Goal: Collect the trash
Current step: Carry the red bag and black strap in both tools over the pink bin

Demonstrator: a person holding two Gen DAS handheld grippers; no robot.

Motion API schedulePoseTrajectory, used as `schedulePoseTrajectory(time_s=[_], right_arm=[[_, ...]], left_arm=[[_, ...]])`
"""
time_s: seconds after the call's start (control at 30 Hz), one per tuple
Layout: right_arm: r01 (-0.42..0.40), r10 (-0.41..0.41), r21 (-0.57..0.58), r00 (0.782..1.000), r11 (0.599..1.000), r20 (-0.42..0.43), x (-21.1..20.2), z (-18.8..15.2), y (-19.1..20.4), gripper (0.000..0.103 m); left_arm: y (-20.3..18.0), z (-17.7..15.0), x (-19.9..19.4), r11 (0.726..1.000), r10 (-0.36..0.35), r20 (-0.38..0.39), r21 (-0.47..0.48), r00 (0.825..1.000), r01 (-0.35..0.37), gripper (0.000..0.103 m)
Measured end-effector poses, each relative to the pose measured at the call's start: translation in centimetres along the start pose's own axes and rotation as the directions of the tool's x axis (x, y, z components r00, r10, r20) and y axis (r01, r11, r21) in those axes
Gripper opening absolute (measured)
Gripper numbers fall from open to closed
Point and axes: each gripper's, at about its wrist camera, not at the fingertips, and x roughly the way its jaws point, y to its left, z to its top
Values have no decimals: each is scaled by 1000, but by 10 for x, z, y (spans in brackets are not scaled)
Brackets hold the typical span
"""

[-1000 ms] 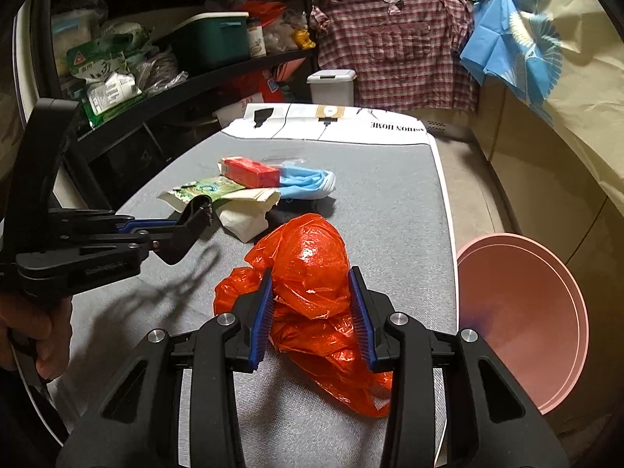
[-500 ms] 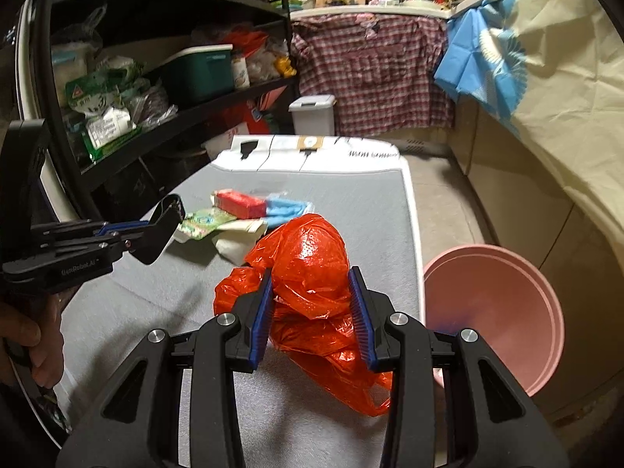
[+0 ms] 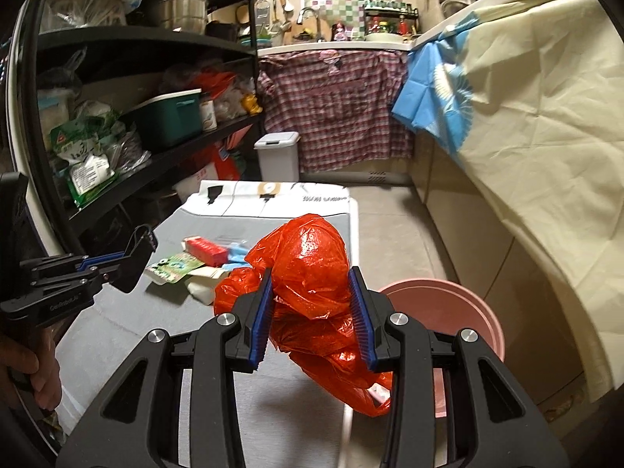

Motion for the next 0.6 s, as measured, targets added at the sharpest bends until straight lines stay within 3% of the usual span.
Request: schedulePoseTrajectory(time_s=[0.6], right_arm=[[118,-125,133,991,984,46,-6,14,-95,38]], left_arm=[[-31,8,17,999,-32,-4,26,999,32,14]])
